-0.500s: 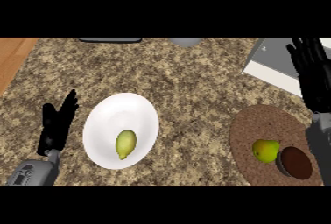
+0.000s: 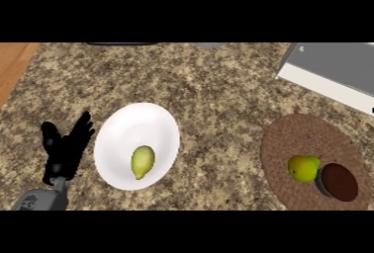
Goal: Pick the cupcake from the placemat and place it in the tiered shelf
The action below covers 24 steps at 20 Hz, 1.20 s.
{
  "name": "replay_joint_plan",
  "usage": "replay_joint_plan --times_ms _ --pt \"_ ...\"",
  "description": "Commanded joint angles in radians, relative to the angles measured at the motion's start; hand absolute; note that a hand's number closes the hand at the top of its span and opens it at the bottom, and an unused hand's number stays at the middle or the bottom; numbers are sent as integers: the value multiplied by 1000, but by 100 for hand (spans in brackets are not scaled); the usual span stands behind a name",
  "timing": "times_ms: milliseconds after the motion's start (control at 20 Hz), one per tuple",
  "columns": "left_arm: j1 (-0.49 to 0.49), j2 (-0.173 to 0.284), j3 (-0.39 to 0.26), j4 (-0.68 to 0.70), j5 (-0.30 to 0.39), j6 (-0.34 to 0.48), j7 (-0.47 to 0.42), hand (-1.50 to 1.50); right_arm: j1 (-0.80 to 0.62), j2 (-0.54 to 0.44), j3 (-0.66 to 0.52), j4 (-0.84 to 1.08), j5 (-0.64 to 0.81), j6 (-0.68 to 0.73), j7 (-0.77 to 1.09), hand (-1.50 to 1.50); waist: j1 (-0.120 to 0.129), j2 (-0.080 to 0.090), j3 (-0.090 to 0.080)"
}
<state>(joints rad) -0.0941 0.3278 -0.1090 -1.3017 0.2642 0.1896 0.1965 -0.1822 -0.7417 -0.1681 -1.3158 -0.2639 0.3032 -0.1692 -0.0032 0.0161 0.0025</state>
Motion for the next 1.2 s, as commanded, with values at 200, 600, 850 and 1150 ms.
replay_joint_plan --times_ms 200,600,850,1150 --pt "44 -31 -23 -18 37 -56 8 0 89 -170 -29 367 75 398 -459 -150 29 -4 5" --pt "35 -29 -18 -21 41 -62 37 0 57 -367 66 382 165 602 -629 -150 24 -10 1" --pt "38 5 12 -25 41 -71 46 0 56 -412 161 277 255 514 -620 -150 19 -15 -1" --pt "4 -27 39 44 27 -88 26 0 134 -345 165 85 250 355 -389 -150 -7 -18 -3"
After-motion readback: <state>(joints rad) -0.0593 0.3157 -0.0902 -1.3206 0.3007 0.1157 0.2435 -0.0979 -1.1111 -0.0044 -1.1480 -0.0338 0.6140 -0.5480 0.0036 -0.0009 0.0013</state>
